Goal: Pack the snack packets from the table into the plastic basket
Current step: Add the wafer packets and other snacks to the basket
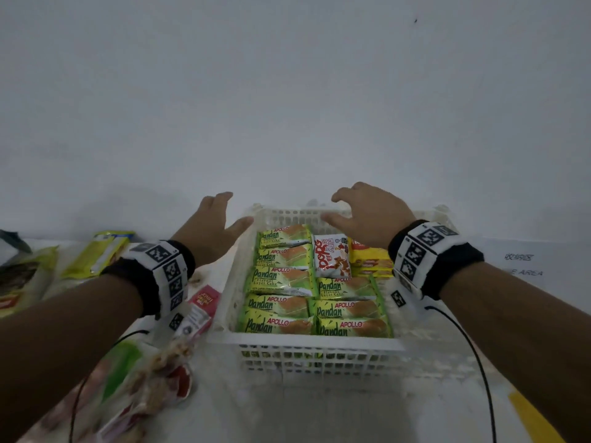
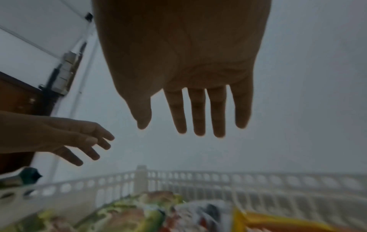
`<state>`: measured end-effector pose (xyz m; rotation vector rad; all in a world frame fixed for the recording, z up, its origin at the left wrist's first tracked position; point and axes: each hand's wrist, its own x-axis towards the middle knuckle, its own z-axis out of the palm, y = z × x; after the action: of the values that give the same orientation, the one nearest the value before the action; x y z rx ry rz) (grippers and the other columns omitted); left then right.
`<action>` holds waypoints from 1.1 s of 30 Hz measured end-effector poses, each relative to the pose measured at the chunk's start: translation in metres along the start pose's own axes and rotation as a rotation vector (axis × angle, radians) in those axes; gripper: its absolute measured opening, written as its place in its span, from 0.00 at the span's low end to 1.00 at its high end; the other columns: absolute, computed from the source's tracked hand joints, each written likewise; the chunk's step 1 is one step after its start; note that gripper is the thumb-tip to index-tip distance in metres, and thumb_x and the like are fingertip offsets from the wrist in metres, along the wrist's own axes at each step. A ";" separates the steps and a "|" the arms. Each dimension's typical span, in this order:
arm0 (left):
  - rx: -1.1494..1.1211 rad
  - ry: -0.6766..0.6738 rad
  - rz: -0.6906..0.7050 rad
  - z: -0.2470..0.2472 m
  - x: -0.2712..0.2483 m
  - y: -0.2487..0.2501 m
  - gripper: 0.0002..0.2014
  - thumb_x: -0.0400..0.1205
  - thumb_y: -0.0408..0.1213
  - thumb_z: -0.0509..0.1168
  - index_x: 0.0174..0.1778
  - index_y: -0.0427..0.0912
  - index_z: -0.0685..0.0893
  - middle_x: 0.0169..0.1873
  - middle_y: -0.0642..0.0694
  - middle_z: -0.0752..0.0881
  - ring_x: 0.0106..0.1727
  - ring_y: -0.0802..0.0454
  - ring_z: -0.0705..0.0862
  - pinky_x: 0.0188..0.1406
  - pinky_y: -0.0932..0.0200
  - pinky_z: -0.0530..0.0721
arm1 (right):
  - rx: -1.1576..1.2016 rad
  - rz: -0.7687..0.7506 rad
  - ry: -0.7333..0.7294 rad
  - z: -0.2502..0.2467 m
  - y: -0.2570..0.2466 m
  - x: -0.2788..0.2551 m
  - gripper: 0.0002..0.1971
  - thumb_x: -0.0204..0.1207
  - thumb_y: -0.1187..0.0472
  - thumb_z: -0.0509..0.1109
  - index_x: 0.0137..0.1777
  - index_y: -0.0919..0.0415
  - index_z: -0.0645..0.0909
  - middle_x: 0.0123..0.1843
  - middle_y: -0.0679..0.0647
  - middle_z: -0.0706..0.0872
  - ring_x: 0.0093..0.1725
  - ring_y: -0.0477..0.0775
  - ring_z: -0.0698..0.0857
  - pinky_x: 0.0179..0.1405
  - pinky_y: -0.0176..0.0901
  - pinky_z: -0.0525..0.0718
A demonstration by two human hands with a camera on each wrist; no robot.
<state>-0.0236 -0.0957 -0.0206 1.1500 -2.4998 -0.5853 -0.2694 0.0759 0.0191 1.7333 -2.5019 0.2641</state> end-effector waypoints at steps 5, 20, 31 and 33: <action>0.244 -0.035 -0.035 -0.040 -0.028 -0.018 0.33 0.86 0.60 0.61 0.83 0.45 0.67 0.76 0.39 0.73 0.72 0.42 0.77 0.72 0.46 0.76 | 0.020 -0.042 -0.122 -0.011 -0.048 0.017 0.40 0.76 0.20 0.51 0.75 0.46 0.76 0.72 0.50 0.82 0.69 0.55 0.82 0.66 0.57 0.82; 0.346 -0.127 -0.049 -0.122 -0.095 -0.194 0.21 0.84 0.59 0.66 0.67 0.50 0.81 0.58 0.50 0.80 0.65 0.48 0.80 0.56 0.59 0.71 | 0.011 -0.212 -0.159 0.002 -0.289 0.043 0.29 0.78 0.25 0.61 0.71 0.40 0.79 0.68 0.45 0.84 0.68 0.52 0.81 0.68 0.54 0.80; 0.366 -0.376 0.072 -0.162 -0.161 -0.333 0.17 0.86 0.52 0.66 0.69 0.52 0.80 0.63 0.49 0.82 0.63 0.48 0.81 0.62 0.53 0.79 | -0.042 -0.211 -0.383 0.100 -0.458 0.019 0.27 0.77 0.28 0.65 0.72 0.38 0.77 0.69 0.44 0.82 0.69 0.53 0.81 0.63 0.49 0.80; 0.340 -0.385 0.077 -0.161 -0.171 -0.348 0.17 0.86 0.52 0.67 0.69 0.53 0.80 0.62 0.51 0.81 0.62 0.49 0.81 0.59 0.53 0.80 | -0.080 -0.252 -0.427 0.115 -0.471 0.012 0.25 0.80 0.31 0.65 0.73 0.39 0.77 0.68 0.46 0.83 0.69 0.54 0.81 0.62 0.51 0.82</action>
<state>0.3786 -0.2057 -0.0737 1.1329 -3.0510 -0.3998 0.1698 -0.1182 -0.0485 2.2383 -2.4633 -0.2482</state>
